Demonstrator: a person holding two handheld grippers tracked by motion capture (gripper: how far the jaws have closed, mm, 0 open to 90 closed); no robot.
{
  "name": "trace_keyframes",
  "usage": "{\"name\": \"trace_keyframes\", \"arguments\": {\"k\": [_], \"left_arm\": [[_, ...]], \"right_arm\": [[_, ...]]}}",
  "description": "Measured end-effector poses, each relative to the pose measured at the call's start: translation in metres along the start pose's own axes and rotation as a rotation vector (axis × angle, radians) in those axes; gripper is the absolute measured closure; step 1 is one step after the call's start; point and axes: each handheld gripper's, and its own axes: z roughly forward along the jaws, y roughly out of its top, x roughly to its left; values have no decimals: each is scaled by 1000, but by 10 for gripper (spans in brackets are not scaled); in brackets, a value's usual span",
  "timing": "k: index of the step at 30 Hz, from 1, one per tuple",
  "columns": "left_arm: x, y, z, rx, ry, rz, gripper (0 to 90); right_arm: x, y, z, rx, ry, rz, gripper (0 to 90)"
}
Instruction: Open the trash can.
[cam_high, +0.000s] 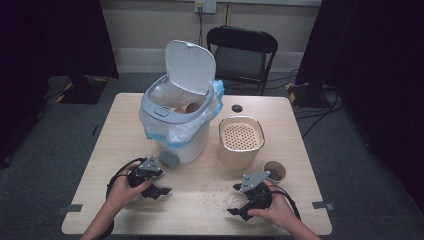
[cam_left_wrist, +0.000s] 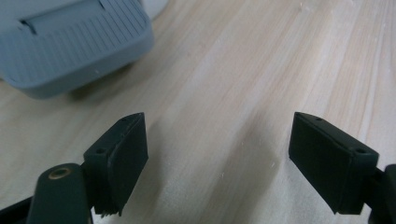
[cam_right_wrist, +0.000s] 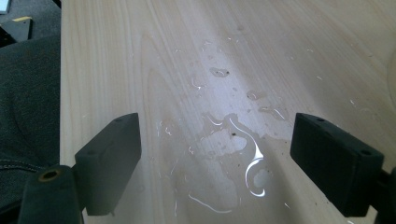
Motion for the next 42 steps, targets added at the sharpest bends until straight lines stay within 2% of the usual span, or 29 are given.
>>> {"name": "trace_keyframes", "arguments": {"k": [7,10,11,17,21,29,33,42], "left_arm": [[-1,-3,1,-15,2,34,150],[0,-7,2,-51,-2,54,149],[0,-8,2,-69,-4,46,149],[-2,-13,4,-100,-16,57,98],[-3,-14,5,-95,-18,91,58],[-4,-14,6,-99,-19,88,38],[-4,-14,6,-99,-19,88,39],[-4,-14,6,-97,-20,91,36]], "right_arm": [[1,-3,-6,-1,0,-3,159],[1,-4,-9,-2,1,-1,159],[1,-5,-9,-4,3,-3,159],[1,-9,-15,1,4,-3,160],[-1,-11,-19,-19,7,10,160],[0,-16,-24,2,-2,10,162],[-1,-17,-29,-14,-3,17,163],[-3,-24,-38,-15,-18,30,163]]}}
